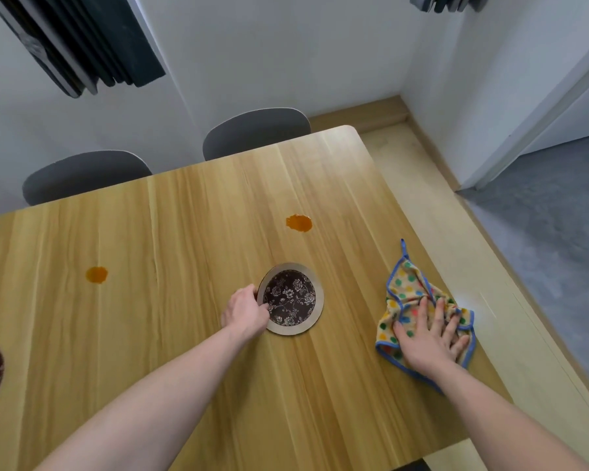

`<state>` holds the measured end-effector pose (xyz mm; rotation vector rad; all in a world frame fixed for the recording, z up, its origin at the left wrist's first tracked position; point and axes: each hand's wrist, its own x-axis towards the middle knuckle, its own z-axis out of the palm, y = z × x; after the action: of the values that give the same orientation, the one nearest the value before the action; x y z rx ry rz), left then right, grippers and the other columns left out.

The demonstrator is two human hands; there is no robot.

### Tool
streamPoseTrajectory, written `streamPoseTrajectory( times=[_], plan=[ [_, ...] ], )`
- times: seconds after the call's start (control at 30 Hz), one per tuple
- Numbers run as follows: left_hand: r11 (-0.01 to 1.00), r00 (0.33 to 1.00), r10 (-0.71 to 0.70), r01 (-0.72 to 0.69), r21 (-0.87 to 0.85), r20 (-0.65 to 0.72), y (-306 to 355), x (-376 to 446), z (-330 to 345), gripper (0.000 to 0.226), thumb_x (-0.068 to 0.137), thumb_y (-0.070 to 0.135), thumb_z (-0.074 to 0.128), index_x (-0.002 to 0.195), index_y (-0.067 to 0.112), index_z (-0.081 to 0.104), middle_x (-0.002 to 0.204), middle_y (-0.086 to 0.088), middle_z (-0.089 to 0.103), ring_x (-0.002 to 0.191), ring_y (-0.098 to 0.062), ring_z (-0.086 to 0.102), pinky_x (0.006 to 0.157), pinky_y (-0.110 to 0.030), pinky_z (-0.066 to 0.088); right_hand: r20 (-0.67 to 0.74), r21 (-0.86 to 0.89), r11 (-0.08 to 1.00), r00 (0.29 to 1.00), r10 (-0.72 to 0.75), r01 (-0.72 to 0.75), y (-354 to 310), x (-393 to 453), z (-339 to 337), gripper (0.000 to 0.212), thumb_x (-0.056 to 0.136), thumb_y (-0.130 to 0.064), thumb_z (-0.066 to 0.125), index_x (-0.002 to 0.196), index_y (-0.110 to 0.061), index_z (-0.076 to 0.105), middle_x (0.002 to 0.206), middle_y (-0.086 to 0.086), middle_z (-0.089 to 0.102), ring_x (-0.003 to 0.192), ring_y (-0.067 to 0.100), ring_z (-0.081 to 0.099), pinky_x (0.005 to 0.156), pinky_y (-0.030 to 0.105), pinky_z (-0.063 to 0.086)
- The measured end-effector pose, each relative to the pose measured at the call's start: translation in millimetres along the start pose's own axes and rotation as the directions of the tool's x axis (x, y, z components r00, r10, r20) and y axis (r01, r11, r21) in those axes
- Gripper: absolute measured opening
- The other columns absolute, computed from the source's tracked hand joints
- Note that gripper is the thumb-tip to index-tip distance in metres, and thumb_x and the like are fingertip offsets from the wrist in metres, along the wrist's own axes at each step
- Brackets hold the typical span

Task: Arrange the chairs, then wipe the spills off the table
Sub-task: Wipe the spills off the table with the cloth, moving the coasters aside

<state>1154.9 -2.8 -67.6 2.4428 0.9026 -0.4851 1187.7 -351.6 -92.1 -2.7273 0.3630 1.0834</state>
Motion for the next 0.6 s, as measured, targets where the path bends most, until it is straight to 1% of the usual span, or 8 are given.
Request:
streamPoseTrajectory(
  times=[0.07, 0.1, 0.13, 0.2, 0.3, 0.37, 0.47, 0.6],
  plan=[
    [0.992, 0.998, 0.043, -0.048, -0.116, -0.045, -18, -2, -7, 0.015, 0.093, 0.032, 0.064, 0.107, 0.026, 0.065, 0.109, 0.006, 0.069, 0.101, -0.024, 0.064, 0.087, -0.035, 0.052, -0.004, 0.007, 1.0, 1.0, 0.004, -0.004, -7, 8, -9, 0.091, 0.095, -0.077, 0.025, 0.158, -0.034, -0.024, 0.16, -0.002, -0.044, 0.15, 0.036, -0.034, 0.119, 0.062, -0.016],
    [0.98, 0.997, 0.045, -0.057, -0.191, -0.067, -27, -2, -13, 0.009, 0.093, 0.03, 0.064, 0.1, 0.025, 0.065, 0.101, 0.007, 0.071, 0.095, -0.023, 0.066, 0.085, -0.036, 0.054, -0.007, 0.009, 1.0, 1.0, 0.01, -0.01, -11, 11, -13, 0.09, 0.095, -0.076, 0.025, 0.159, -0.034, -0.023, 0.16, -0.002, -0.043, 0.15, 0.036, -0.034, 0.12, 0.063, -0.015],
    [0.967, 0.996, 0.03, -0.05, -0.252, -0.084, -36, -1, -20, 0.006, 0.093, 0.029, 0.064, 0.097, 0.025, 0.064, 0.093, 0.008, 0.072, 0.089, -0.023, 0.067, 0.083, -0.036, 0.055, -0.008, 0.012, 1.0, 1.0, 0.021, -0.021, -17, 13, -16, 0.089, 0.096, -0.075, 0.024, 0.159, -0.034, -0.022, 0.16, -0.002, -0.043, 0.15, 0.037, -0.034, 0.12, 0.064, -0.014],
    [0.95, 0.994, -0.046, 0.015, -0.311, -0.094, -58, 5, -37, 0.006, 0.093, 0.029, 0.064, 0.091, 0.023, 0.064, 0.082, 0.007, 0.072, 0.082, -0.024, 0.068, 0.08, -0.037, 0.055, -0.009, 0.012, 0.999, 0.999, 0.036, -0.036, -29, 16, -17, 0.085, 0.098, -0.073, 0.022, 0.159, -0.035, -0.022, 0.161, 0.0, -0.043, 0.15, 0.038, -0.032, 0.12, 0.066, -0.012],
    [0.918, 0.981, -0.19, 0.161, -0.362, -0.045, -98, 24, -54, 0.01, 0.086, 0.029, 0.066, 0.082, 0.02, 0.064, 0.077, 0.004, 0.074, 0.078, -0.027, 0.072, 0.077, -0.04, 0.059, -0.02, -0.019, 1.0, 1.0, 0.009, -0.01, -48, 15, -11, 0.079, 0.099, -0.069, 0.019, 0.159, -0.037, -0.021, 0.162, 0.0, -0.041, 0.151, 0.039, -0.03, 0.119, 0.068, -0.01],
    [0.9, 0.968, -0.251, 0.225, -0.372, -0.023, -118, 32, -60, 0.013, 0.083, 0.03, 0.067, 0.081, 0.017, 0.064, 0.075, 0.001, 0.074, 0.076, -0.028, 0.073, 0.076, -0.042, 0.06, -0.024, -0.057, 0.998, 0.999, -0.039, 0.038, -62, 8, -3, 0.077, 0.101, -0.066, 0.019, 0.159, -0.037, -0.021, 0.162, 0.0, -0.04, 0.151, 0.039, -0.029, 0.119, 0.068, -0.01],
    [0.906, 0.957, -0.289, 0.261, -0.332, -0.038, -138, 29, -71, 0.013, 0.085, 0.029, 0.064, 0.081, 0.016, 0.064, 0.074, 0.0, 0.074, 0.078, -0.031, 0.072, 0.079, -0.036, 0.056, -0.023, -0.109, 0.983, 0.988, -0.152, 0.148, -88, -13, 18, 0.076, 0.102, -0.064, 0.019, 0.158, -0.036, -0.024, 0.161, 0.0, -0.041, 0.151, 0.039, -0.031, 0.118, 0.068, -0.013],
    [0.919, 0.959, -0.279, 0.254, -0.302, -0.042, -157, 12, -77, 0.01, 0.087, 0.026, 0.063, 0.079, 0.02, 0.064, 0.074, 0.004, 0.072, 0.083, -0.028, 0.067, 0.074, -0.032, 0.051, 0.024, -0.13, 0.942, 0.951, -0.309, 0.309, -126, -53, 56, 0.076, 0.102, -0.062, 0.017, 0.153, -0.035, -0.031, 0.156, 0.0, -0.049, 0.146, 0.039, -0.039, 0.115, 0.068, -0.021]
  ],
)
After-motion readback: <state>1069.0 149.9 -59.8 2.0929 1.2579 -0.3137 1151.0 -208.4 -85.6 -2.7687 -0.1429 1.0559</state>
